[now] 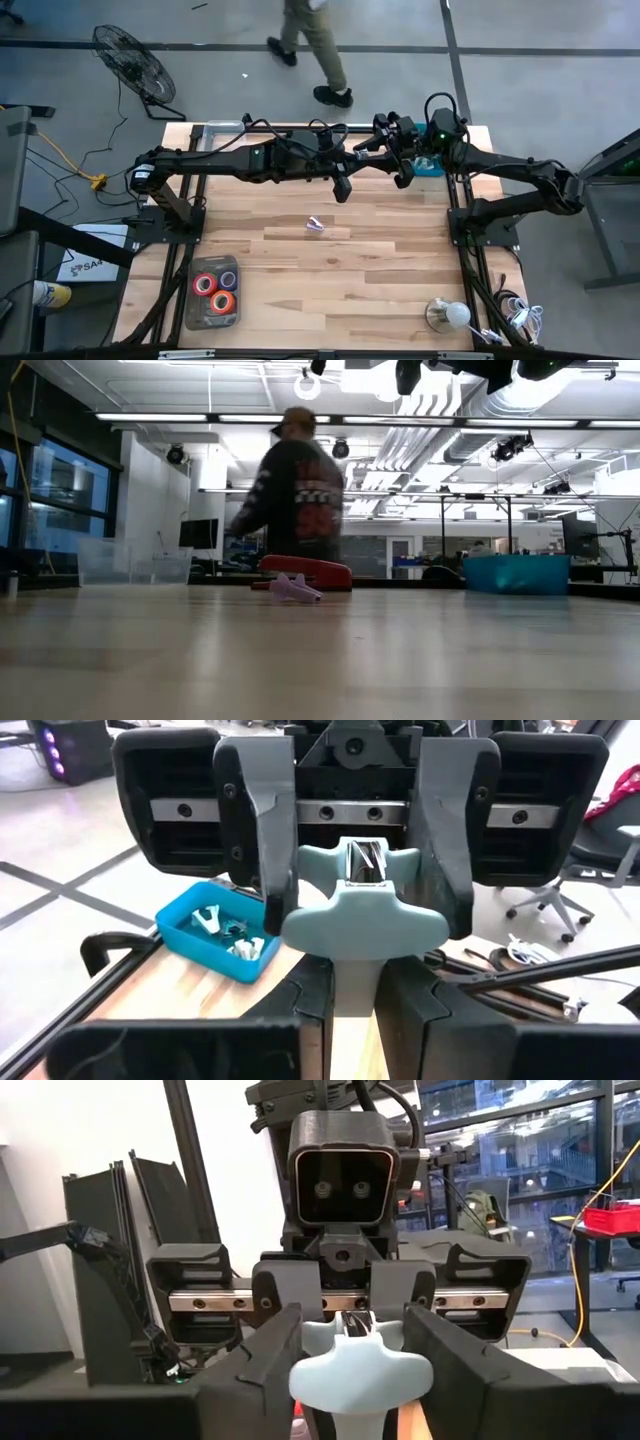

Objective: Pick and place Stapler, Stapler remover, tape
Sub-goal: Put the light blue staple remover into the blue bin

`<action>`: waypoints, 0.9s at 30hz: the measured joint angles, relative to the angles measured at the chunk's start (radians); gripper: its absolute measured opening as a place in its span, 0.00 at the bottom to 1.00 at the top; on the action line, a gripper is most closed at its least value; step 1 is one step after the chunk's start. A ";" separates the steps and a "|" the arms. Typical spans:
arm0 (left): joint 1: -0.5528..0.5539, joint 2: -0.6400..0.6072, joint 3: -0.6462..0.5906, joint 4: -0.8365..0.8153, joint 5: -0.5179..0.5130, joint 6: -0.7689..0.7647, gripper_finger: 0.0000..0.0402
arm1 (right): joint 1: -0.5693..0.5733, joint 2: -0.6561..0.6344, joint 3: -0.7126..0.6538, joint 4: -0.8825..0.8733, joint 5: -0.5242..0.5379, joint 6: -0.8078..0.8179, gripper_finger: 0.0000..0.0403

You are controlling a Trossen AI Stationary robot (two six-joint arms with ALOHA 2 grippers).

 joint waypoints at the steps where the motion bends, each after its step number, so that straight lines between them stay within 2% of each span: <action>1: 0.000 0.000 0.000 0.001 0.000 0.000 0.11 | 0.000 0.000 0.000 0.000 0.000 0.001 0.39; 7: 0.000 -0.001 0.001 0.012 -0.002 0.016 0.11 | 0.001 0.002 0.000 -0.060 -0.016 0.025 0.61; 12: 0.000 -0.001 0.001 0.009 -0.002 0.017 0.11 | 0.001 0.002 0.000 -0.036 -0.025 0.015 0.64; 18: 0.000 -0.001 0.001 0.006 -0.001 0.017 0.11 | 0.001 0.002 -0.001 -0.023 -0.021 0.025 0.57; 27: 0.000 -0.001 0.001 0.008 -0.001 0.017 0.11 | 0.000 0.001 -0.001 -0.022 0.003 -0.005 0.32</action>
